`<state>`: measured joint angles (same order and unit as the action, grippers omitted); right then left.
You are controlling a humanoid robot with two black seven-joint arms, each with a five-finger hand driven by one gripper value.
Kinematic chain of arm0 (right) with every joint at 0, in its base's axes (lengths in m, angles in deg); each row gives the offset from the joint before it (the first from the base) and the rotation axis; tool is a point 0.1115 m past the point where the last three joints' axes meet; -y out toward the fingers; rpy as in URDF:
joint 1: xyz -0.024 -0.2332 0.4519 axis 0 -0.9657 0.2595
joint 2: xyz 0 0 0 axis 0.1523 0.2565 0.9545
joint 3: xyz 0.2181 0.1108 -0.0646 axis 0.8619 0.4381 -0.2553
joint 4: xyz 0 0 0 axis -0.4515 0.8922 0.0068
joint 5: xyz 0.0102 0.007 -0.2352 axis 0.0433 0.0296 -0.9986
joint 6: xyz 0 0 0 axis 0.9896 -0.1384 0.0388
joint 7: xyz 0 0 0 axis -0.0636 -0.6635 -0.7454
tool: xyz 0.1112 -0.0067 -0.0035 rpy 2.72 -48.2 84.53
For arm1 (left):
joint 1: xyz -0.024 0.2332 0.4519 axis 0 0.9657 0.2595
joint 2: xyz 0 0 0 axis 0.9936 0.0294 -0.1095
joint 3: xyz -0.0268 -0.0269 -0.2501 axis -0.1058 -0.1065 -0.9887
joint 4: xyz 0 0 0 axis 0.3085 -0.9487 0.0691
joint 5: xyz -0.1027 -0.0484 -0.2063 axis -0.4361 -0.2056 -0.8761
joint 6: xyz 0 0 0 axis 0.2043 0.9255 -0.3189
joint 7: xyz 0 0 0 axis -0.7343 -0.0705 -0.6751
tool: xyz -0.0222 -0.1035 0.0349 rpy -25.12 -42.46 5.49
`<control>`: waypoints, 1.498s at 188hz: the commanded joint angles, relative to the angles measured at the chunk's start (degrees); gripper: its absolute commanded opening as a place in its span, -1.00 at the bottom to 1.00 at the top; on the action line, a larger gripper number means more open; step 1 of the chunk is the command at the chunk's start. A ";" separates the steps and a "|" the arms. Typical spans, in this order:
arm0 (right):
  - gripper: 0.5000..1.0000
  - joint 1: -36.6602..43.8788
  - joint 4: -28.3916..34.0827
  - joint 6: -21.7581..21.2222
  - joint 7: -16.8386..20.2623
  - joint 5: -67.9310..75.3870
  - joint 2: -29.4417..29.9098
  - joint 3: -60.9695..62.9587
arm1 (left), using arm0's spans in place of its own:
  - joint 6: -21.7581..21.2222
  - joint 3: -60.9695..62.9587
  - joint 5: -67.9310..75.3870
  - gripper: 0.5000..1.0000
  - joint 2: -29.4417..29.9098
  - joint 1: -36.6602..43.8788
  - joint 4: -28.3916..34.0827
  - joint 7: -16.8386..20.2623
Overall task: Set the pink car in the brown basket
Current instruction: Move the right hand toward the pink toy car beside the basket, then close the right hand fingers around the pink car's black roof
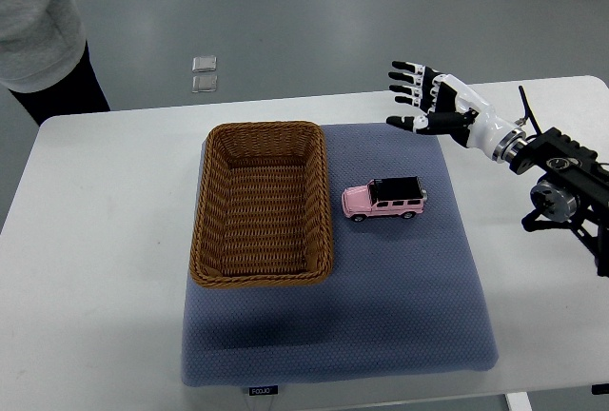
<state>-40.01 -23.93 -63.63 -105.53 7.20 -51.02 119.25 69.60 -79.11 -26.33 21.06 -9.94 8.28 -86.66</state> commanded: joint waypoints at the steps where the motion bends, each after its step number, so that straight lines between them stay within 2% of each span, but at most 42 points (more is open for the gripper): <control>1: 0.64 4.99 6.27 -0.69 0.05 -13.21 -6.48 -9.12 | 0.00 0.00 0.02 1.00 0.00 0.00 0.05 -0.04; 19: 0.64 8.95 12.95 -1.75 0.58 -18.32 -11.84 -16.95 | 0.00 0.00 0.02 1.00 0.00 0.00 0.22 -0.04; 39: 0.64 11.15 16.65 -0.43 3.21 -19.81 -12.90 -23.46 | 0.00 0.00 0.02 1.00 0.00 0.00 0.31 -0.04; 64: 0.64 11.33 16.21 3.35 5.06 -21.31 -12.46 -25.66 | 0.00 0.00 0.02 1.00 0.00 0.00 0.22 -0.04; 107: 0.64 10.80 13.67 6.42 7.17 -21.57 -10.62 -25.74 | 0.00 0.00 0.02 1.00 0.00 0.00 0.22 -0.04; 212: 0.63 9.92 9.36 6.51 7.17 -21.66 -6.49 -27.50 | 0.00 0.00 0.02 1.00 0.00 0.00 0.49 -0.13; 257: 0.45 9.74 8.39 6.60 7.17 -22.01 -5.52 -28.64 | 0.00 -0.09 0.02 1.00 0.00 0.00 0.58 -0.13; 273: 0.27 9.74 7.69 6.86 7.17 -22.36 -4.64 -28.64 | 0.00 -0.09 0.02 1.00 0.00 0.00 0.58 -0.13; 281: 0.09 9.66 7.16 7.22 7.17 -22.62 -4.47 -28.64 | 0.00 -0.09 0.02 1.00 0.00 0.00 0.58 -0.13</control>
<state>-30.25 -15.86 -56.94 -98.36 -14.94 -56.11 90.63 69.60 -79.20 -26.31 21.06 -9.94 8.83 -86.79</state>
